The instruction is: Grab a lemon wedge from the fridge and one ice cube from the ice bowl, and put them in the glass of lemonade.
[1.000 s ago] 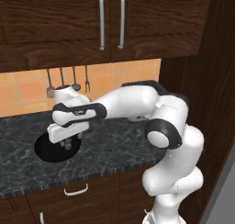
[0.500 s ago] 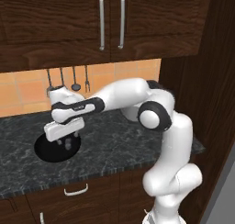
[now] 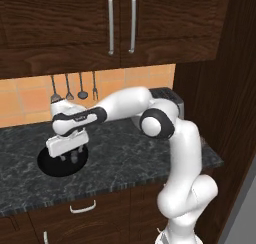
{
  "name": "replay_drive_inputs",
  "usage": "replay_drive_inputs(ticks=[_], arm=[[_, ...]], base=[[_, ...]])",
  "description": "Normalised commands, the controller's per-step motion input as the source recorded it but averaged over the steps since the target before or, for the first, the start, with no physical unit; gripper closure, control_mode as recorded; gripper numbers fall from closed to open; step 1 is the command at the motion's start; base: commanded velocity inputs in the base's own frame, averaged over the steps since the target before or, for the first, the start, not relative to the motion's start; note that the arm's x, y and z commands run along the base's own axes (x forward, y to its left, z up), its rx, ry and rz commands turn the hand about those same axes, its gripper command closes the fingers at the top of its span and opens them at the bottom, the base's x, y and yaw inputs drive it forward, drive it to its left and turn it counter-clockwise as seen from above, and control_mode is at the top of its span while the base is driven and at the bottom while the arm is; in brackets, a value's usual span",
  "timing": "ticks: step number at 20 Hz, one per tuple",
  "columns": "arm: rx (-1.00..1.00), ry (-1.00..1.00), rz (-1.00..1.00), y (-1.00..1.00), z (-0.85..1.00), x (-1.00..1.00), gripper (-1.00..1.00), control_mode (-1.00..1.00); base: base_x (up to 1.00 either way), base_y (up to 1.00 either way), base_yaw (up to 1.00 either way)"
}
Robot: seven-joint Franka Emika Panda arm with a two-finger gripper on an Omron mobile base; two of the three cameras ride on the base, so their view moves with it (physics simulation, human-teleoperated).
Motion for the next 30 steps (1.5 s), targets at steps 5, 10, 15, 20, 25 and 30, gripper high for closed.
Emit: replay_drive_inputs(ticks=[5, 10, 15, 20, 25, 30], arm=[[0.00, 0.03, 0.03, 0.08, -0.32, 0.01, -1.00, -1.00], [0.00, 0.02, 0.02, 0.21, -0.23, 0.00, -1.00, -1.00], [0.00, 0.00, 0.03, 0.15, -0.26, 0.00, -1.00, -1.00], [0.01, 0.00, 0.01, 0.04, 0.00, -0.07, -1.00, -1.00], [0.03, 0.00, 0.00, 0.00, -0.07, -0.24, -1.00, -1.00], [0.03, 0.00, 0.00, -0.01, -0.25, -0.05, -1.00, -1.00]], base=[[0.00, 0.00, 0.00], [0.00, 0.00, 0.00], [0.00, 0.00, 0.00], [0.00, 0.00, 0.00], [0.00, 0.00, 0.00], [0.00, 0.00, 0.00]])
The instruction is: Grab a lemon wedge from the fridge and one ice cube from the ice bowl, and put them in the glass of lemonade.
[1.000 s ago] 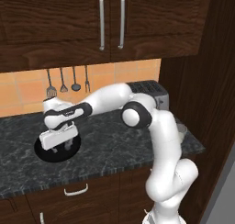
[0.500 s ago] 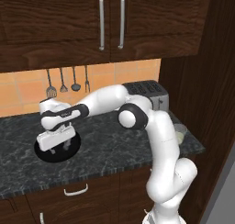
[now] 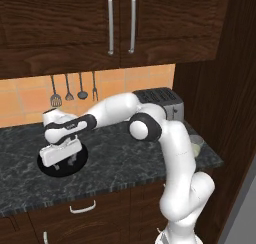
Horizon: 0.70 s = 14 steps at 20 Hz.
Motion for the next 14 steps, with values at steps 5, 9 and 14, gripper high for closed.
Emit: replay_drive_inputs(ticks=[5, 9, 14], arm=[[0.06, -0.01, 0.00, -0.14, -0.02, -0.02, -1.00, -1.00], [0.01, 0.00, 0.03, 0.00, -0.04, -0.16, -1.00, -1.00], [0.00, 0.00, 0.03, 0.00, -0.17, -0.04, -1.00, -1.00]], base=[[0.00, 0.00, 0.00], [0.00, 0.00, 0.00], [0.00, 0.00, 0.00]])
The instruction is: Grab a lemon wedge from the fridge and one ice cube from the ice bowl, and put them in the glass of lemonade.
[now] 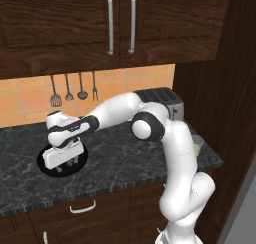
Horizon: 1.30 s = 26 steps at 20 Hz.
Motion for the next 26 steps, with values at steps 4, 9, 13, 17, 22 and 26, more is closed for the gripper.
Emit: replay_drive_inputs(ticks=[4, 9, 13, 17, 22, 26], arm=[[0.00, 0.00, 0.00, 0.03, -0.06, 0.13, -1.00, -1.00], [0.00, 0.00, 0.01, 0.13, 0.00, 0.09, -1.00, -1.00], [0.00, 0.00, 0.02, 0.14, -0.04, 0.00, -1.00, -1.00], [0.00, 0.00, 0.03, 0.08, -0.06, 0.00, -1.00, -1.00], [0.00, 0.00, 0.02, 0.24, 0.00, -0.01, -1.00, -1.00], [0.00, 0.01, 0.03, 0.09, 0.00, -0.02, -1.00, -1.00]], base=[[0.00, 0.00, 0.00], [0.00, 0.00, 0.00], [0.00, 0.00, 0.00], [0.00, 0.00, 0.00], [0.00, 0.00, 0.00], [0.00, 0.00, 0.00]])
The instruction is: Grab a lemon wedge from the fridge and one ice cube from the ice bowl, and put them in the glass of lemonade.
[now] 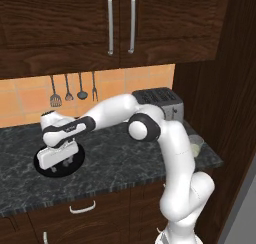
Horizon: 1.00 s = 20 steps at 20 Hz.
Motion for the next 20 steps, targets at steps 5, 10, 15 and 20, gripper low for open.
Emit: replay_drive_inputs(ticks=[5, 10, 15, 20], arm=[[0.00, 0.02, 0.02, 0.04, 0.00, 0.00, 1.00, -1.00], [0.00, 0.00, 0.00, 0.00, 0.00, 0.00, 1.00, -1.00], [0.00, 0.00, 0.00, 0.00, 0.00, -0.13, 1.00, -1.00], [0.00, -0.14, 0.00, 0.00, 0.38, -0.74, 1.00, -1.00]], base=[[0.00, 0.00, 0.00], [0.00, 0.00, 0.00], [0.00, 0.00, 0.00], [0.00, 0.00, 0.00]])
